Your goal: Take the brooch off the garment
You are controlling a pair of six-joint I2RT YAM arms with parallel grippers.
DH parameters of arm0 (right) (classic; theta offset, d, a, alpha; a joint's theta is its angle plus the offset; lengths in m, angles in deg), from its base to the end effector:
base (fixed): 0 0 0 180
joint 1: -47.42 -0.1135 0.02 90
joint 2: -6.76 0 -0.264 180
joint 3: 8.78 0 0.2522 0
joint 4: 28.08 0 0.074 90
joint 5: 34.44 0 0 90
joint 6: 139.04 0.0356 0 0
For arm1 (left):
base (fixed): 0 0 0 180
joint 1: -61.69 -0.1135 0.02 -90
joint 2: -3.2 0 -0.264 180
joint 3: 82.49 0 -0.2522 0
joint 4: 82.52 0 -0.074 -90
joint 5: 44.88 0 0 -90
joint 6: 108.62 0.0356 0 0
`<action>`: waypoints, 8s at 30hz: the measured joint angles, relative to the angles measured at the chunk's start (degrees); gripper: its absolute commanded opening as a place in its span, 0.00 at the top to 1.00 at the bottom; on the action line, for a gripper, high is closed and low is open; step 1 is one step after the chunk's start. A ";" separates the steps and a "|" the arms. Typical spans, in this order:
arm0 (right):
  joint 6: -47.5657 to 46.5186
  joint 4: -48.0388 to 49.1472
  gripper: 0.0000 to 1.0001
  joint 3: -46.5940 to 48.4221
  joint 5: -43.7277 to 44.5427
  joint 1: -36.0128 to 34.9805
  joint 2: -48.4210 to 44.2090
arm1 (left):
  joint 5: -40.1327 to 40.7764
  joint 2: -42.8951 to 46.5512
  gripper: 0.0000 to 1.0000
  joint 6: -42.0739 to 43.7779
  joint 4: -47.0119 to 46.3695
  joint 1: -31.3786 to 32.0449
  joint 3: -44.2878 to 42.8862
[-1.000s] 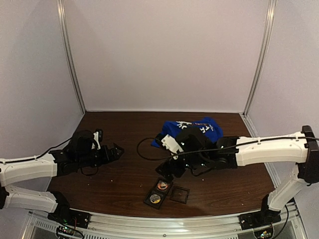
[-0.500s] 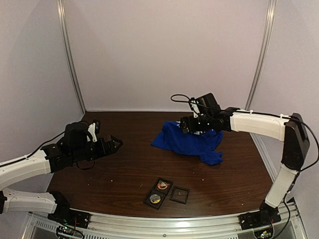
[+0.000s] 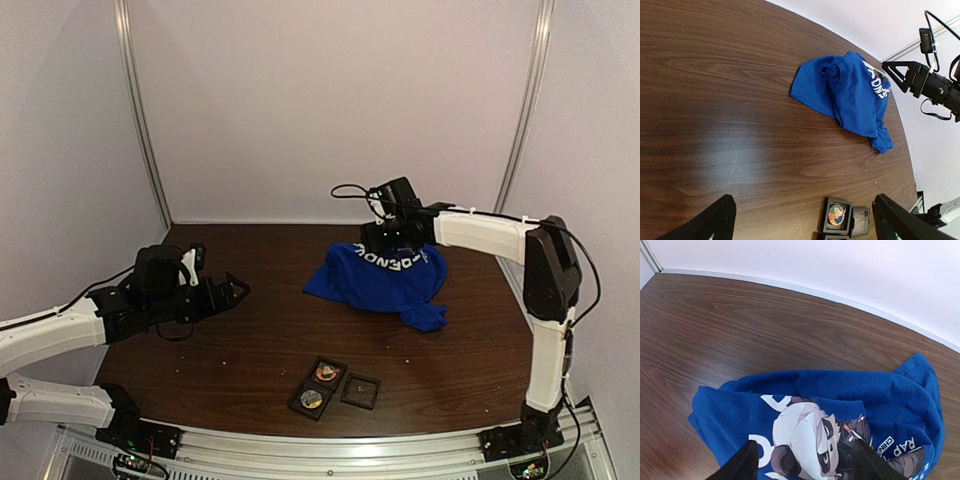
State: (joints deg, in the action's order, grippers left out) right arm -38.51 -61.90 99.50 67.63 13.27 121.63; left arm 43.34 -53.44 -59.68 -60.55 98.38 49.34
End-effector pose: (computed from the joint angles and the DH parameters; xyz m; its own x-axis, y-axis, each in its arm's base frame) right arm 0.3885 0.2545 0.2535 -0.6037 -0.1935 -0.7734 -0.3121 0.9500 0.0059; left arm 0.1748 -0.1316 0.2413 -0.7127 -0.2877 -0.6398 0.1996 0.7911 -0.5782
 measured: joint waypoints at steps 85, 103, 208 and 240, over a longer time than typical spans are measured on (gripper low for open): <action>28.28 26.05 0.85 -42.93 -26.84 -5.33 -22.77 | -13.44 -28.79 0.25 3.67 -16.17 13.66 -16.61; 25.24 5.31 0.22 -36.68 -3.82 -5.42 -17.92 | -11.32 -29.83 0.25 4.02 -15.76 14.32 -13.94; -2.03 5.64 0.95 -32.74 6.56 -18.78 -12.28 | 4.96 -20.24 0.26 -1.64 -9.86 16.92 -7.87; 9.05 27.04 0.91 -37.70 -46.47 -9.16 -26.08 | -7.21 -20.26 0.08 12.92 -9.40 16.90 -16.85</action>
State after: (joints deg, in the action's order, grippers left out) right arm -29.47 -34.86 61.79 21.17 4.11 95.55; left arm 36.13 -73.70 -46.76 -69.95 115.27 32.48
